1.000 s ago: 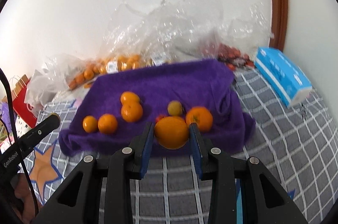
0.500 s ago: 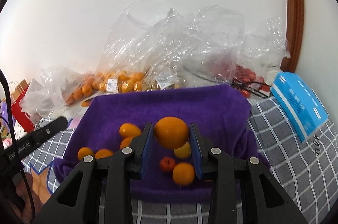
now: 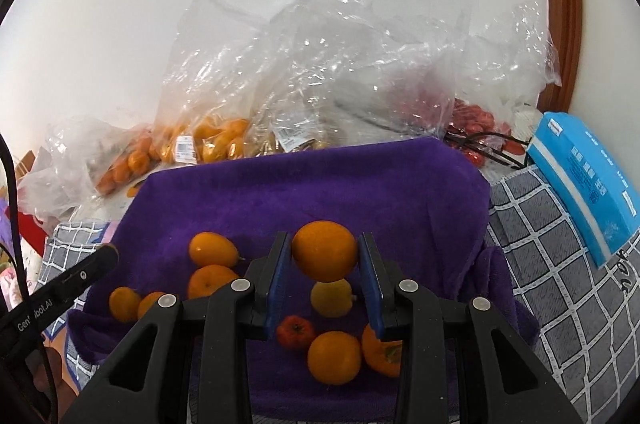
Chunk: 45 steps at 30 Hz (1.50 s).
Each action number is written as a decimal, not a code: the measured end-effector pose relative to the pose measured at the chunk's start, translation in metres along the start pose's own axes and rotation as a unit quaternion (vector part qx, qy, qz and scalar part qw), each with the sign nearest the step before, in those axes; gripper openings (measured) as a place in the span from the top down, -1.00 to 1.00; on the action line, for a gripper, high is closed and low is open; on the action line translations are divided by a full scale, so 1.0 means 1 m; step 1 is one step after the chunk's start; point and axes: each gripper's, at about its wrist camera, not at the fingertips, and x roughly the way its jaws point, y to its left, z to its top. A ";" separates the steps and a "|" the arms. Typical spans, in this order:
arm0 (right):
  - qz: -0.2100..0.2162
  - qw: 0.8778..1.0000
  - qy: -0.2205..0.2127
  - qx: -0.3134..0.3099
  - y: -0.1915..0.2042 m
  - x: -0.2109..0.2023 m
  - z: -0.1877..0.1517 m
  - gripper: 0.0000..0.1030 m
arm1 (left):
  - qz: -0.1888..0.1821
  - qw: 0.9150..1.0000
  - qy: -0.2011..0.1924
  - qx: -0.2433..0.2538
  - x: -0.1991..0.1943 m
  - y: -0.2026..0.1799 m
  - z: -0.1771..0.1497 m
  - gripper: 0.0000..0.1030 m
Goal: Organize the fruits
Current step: 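Lower both fruits onto the towel and open both tools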
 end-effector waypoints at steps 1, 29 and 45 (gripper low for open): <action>0.000 1.000 0.003 0.003 -0.002 0.002 -0.001 0.34 | 0.001 1.000 0.002 0.001 0.001 0.000 0.000 0.51; 0.021 0.999 0.017 -0.033 0.018 0.021 -0.014 0.35 | 0.012 1.000 0.020 0.017 0.021 -0.001 -0.004 0.51; 0.015 0.999 0.013 -0.040 0.015 0.016 -0.023 0.34 | 0.016 1.000 0.003 0.025 0.021 -0.001 -0.007 0.50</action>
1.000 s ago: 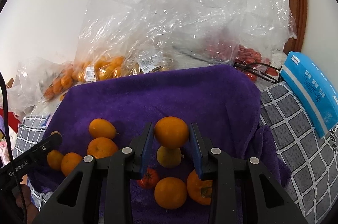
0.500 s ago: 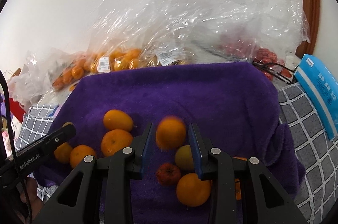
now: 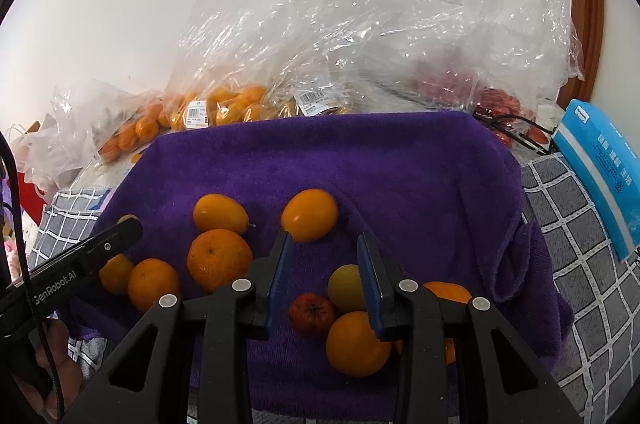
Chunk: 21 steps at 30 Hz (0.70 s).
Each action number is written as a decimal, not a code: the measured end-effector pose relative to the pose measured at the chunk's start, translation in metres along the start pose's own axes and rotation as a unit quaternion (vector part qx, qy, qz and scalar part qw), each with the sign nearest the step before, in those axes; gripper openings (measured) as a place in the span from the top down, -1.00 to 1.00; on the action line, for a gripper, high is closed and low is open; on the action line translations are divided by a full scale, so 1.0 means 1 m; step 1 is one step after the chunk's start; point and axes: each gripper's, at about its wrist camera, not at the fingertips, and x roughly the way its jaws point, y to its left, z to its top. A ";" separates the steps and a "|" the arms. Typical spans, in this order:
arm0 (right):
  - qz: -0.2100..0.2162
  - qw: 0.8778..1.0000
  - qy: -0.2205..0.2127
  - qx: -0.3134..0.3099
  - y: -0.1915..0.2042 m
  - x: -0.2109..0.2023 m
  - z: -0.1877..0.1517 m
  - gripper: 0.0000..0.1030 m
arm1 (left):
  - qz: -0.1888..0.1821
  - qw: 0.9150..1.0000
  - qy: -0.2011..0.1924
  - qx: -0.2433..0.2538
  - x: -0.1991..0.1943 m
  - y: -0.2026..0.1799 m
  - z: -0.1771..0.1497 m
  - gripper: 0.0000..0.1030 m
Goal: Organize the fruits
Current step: 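Lower both fruits onto the towel and open both tools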
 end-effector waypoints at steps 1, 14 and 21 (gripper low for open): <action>-0.002 1.000 -0.001 -0.001 0.000 0.000 -0.001 0.34 | -0.001 1.000 -0.001 -0.001 0.000 0.000 0.000 0.51; -0.015 1.000 -0.004 -0.004 -0.001 -0.002 -0.003 0.30 | -0.003 1.000 -0.014 -0.027 -0.003 0.010 0.000 0.47; -0.032 0.999 -0.008 -0.019 0.003 -0.003 -0.004 0.15 | -0.007 1.000 -0.017 -0.018 -0.007 0.006 -0.001 0.23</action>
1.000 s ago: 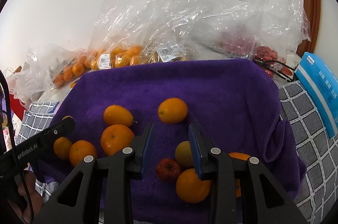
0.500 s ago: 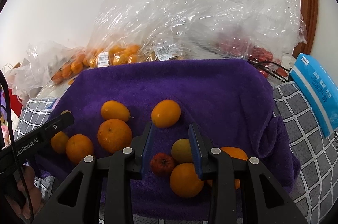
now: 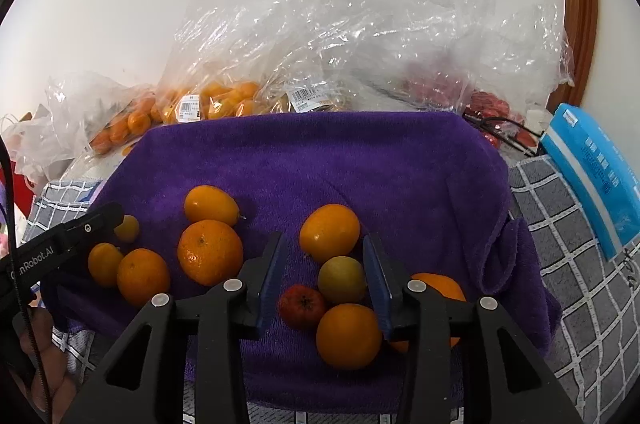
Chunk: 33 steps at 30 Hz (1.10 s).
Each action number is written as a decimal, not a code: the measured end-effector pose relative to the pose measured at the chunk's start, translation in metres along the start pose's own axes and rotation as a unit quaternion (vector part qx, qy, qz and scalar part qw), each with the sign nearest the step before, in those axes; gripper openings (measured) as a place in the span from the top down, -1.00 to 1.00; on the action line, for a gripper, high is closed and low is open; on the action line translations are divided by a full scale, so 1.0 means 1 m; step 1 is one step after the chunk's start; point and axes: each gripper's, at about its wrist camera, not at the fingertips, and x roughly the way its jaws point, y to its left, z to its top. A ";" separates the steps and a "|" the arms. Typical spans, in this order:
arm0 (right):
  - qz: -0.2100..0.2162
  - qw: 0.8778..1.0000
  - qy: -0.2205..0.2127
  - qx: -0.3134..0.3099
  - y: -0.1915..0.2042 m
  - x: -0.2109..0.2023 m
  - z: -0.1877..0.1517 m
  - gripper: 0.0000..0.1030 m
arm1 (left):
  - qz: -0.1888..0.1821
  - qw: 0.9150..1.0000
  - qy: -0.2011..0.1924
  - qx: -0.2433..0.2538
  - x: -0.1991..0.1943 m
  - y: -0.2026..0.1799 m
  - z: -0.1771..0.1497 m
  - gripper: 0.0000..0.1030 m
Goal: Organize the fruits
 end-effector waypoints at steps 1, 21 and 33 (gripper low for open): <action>-0.002 1.000 -0.002 -0.002 0.001 -0.001 0.000 0.10 | 0.004 1.000 -0.004 0.005 -0.002 -0.002 0.000 0.10; -0.041 0.998 -0.016 0.054 -0.020 -0.115 0.008 -0.06 | 0.038 0.996 -0.011 0.078 -0.116 -0.038 -0.010 -0.61; -0.063 0.996 -0.043 0.055 -0.020 -0.227 -0.035 -0.70 | 0.046 0.989 -0.056 0.131 -0.203 -0.070 -0.042 -0.93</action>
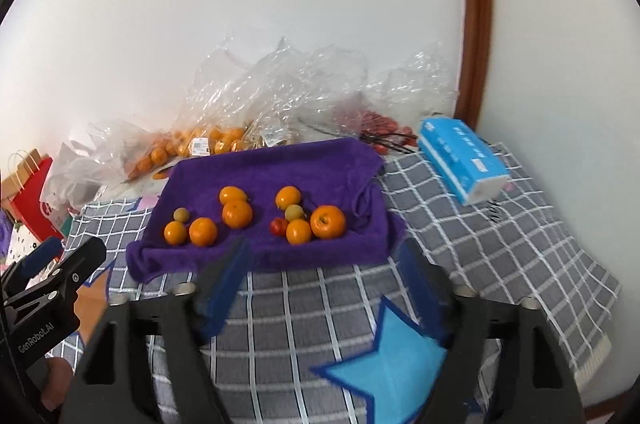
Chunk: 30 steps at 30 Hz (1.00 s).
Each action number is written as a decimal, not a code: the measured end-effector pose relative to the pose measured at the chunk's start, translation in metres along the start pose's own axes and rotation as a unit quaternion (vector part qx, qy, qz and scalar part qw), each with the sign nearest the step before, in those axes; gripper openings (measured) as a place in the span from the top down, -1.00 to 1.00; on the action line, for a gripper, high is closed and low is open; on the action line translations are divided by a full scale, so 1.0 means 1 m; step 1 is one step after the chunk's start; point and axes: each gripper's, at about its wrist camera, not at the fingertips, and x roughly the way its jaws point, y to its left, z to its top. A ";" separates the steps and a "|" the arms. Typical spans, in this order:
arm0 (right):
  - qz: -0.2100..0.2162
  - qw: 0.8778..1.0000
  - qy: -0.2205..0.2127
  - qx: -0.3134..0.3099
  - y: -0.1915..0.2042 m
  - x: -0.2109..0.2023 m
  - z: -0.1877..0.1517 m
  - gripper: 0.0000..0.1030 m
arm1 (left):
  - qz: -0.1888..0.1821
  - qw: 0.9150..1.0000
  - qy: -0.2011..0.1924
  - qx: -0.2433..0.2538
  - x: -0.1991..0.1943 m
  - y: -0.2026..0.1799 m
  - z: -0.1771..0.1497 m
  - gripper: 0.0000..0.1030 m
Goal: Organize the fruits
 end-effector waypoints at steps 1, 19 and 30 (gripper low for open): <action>-0.004 1.000 -0.007 -0.003 0.000 -0.007 -0.003 -0.75 | 0.002 1.000 -0.001 0.002 -0.005 -0.002 -0.002 -0.94; -0.018 0.999 -0.021 -0.020 0.001 -0.058 -0.020 -0.90 | 0.012 1.000 0.001 0.008 -0.046 -0.012 -0.017 -0.96; -0.020 0.999 -0.025 -0.024 0.002 -0.060 -0.018 -0.90 | 0.016 1.000 0.000 0.007 -0.047 -0.014 -0.016 -0.96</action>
